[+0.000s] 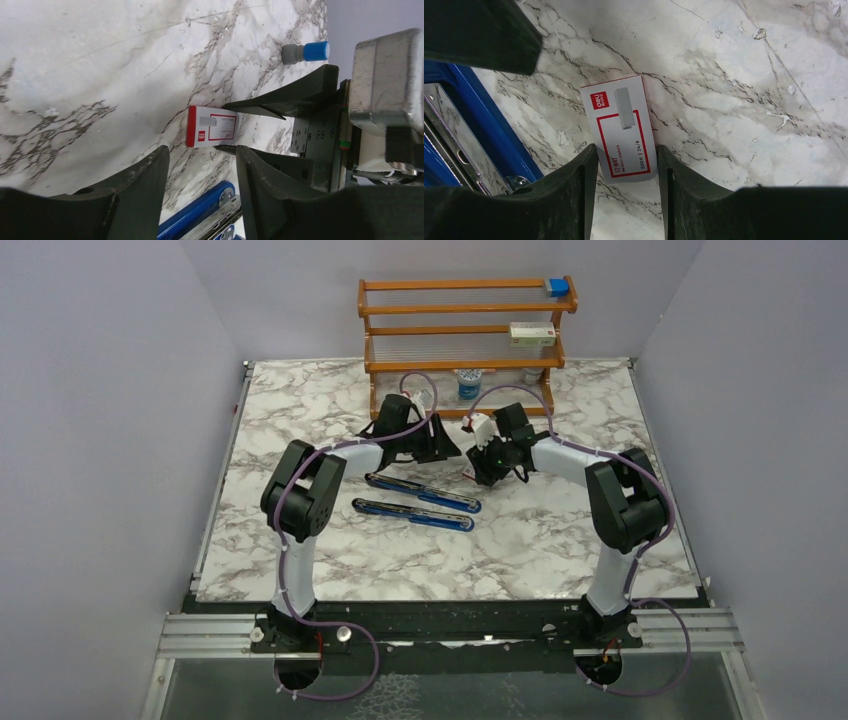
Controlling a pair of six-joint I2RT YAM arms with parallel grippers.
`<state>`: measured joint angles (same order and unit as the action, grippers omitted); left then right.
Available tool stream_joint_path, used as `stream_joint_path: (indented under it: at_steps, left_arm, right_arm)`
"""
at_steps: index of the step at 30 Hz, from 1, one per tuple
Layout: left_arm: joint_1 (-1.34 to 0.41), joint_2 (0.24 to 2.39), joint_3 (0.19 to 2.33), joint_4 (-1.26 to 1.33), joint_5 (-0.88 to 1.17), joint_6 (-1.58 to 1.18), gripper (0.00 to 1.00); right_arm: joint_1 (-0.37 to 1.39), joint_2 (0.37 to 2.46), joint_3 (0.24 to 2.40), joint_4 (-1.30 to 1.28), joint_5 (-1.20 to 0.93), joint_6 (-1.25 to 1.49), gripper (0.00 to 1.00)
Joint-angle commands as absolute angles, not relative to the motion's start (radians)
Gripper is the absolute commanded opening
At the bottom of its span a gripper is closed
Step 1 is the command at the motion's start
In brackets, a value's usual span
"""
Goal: Load the staples into the stapler
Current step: Open the staple box at the center of the board.
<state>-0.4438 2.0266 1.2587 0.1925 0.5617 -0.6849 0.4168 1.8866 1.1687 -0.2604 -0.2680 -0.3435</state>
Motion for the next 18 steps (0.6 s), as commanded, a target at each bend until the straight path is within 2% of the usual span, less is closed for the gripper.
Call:
stream_joint_path:
  at_steps: [1,5,18]
  left_arm:
    - [-0.461,2.080,1.264,0.322,0.610,-0.741,0.51]
    - [-0.472,2.114,1.286,0.348,0.620,-0.742,0.46]
    - [-0.482,2.184,1.297,0.424,0.639,-0.750,0.40]
  right_arm:
    - [0.418,1.901,1.129,-0.304,-0.317,-0.316,0.46]
    - [0.419,1.903,1.128,-0.304,-0.322,-0.314,0.46]
    - [0.419,1.912,1.128,-0.302,-0.326,-0.309,0.45]
